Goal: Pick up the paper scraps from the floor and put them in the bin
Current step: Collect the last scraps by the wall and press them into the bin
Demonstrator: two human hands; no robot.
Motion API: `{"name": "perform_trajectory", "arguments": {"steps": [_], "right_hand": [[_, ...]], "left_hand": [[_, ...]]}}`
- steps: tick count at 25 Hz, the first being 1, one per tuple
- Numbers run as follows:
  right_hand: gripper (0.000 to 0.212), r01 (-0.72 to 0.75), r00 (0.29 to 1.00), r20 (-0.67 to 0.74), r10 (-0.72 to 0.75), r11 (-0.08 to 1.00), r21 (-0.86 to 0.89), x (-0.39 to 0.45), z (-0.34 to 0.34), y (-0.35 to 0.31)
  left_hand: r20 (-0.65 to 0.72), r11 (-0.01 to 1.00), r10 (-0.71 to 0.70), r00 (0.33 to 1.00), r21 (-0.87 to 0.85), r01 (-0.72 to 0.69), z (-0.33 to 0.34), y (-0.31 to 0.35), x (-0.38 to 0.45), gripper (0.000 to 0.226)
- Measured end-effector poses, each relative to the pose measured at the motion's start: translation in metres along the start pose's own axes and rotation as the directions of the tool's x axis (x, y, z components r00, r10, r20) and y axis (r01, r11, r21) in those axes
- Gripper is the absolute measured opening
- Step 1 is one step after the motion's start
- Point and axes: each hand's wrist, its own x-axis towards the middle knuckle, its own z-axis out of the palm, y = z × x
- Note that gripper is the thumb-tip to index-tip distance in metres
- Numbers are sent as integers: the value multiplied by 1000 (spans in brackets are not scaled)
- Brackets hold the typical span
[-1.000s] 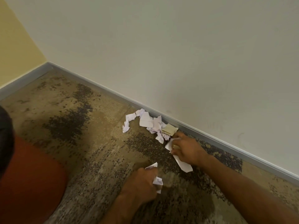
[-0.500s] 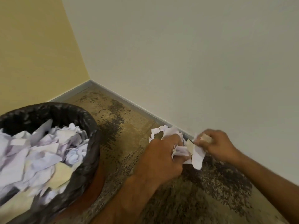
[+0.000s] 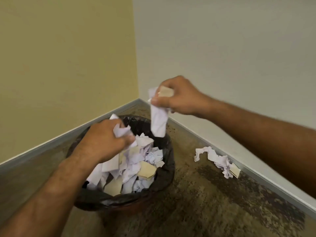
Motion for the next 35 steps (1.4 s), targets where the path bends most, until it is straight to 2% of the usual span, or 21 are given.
{"name": "perform_trajectory", "arguments": {"steps": [2,5,7,9,12,14,16,18,19,21,22,26,29,31,33,35], "right_hand": [[28,54,996,87,-36,975,-216,21,47,-1],[44,191,951,305,-46,864,-465,32,105,12],[47,262,897,441,27,772,-580,32,127,19],[52,282,846,515,134,709,-647,30,133,22],[61,182,769,587,254,793,-582,24,123,25],[64,167,806,564,179,845,-508,18,109,25],[58,223,894,448,-30,895,-385,9,89,25],[48,266,948,250,-196,919,-291,-4,60,37],[45,248,965,167,-204,919,-307,-12,43,49],[44,151,989,59,-139,899,-412,-36,8,87],[45,82,996,11,-87,881,-466,-52,-9,111],[60,-216,976,-114,185,761,-612,-135,-49,222],[71,-337,920,-92,381,650,-681,-195,-52,287],[77,-366,872,-44,488,590,-719,-224,-45,320],[85,-386,829,2,559,575,-721,-239,-32,349],[94,-415,805,22,593,588,-694,-243,-17,374]], "left_hand": [[214,974,-148,965,201,105,5,-35,-1,40],[396,939,-191,898,340,49,18,-54,-7,62],[470,918,-198,860,396,-5,19,-54,-11,77],[529,895,-207,823,441,-58,18,-51,-12,99],[598,867,-214,773,481,-132,11,-37,-13,111],[578,838,-226,784,526,-146,1,-25,-13,113],[493,799,-174,852,577,-171,-10,-9,-10,110],[356,798,14,934,560,-225,-15,14,-5,89],[292,834,134,947,483,-267,-13,28,-3,77],[183,908,336,924,199,-369,6,59,3,60],[149,910,394,907,74,-408,21,76,7,58],[160,869,491,856,-164,-467,111,142,20,57],[277,913,395,876,-228,-339,205,155,43,64],[378,946,300,876,-238,-221,269,147,65,78],[442,970,211,872,-201,-133,320,134,84,95],[439,981,114,891,-191,-32,357,126,101,107]]}}
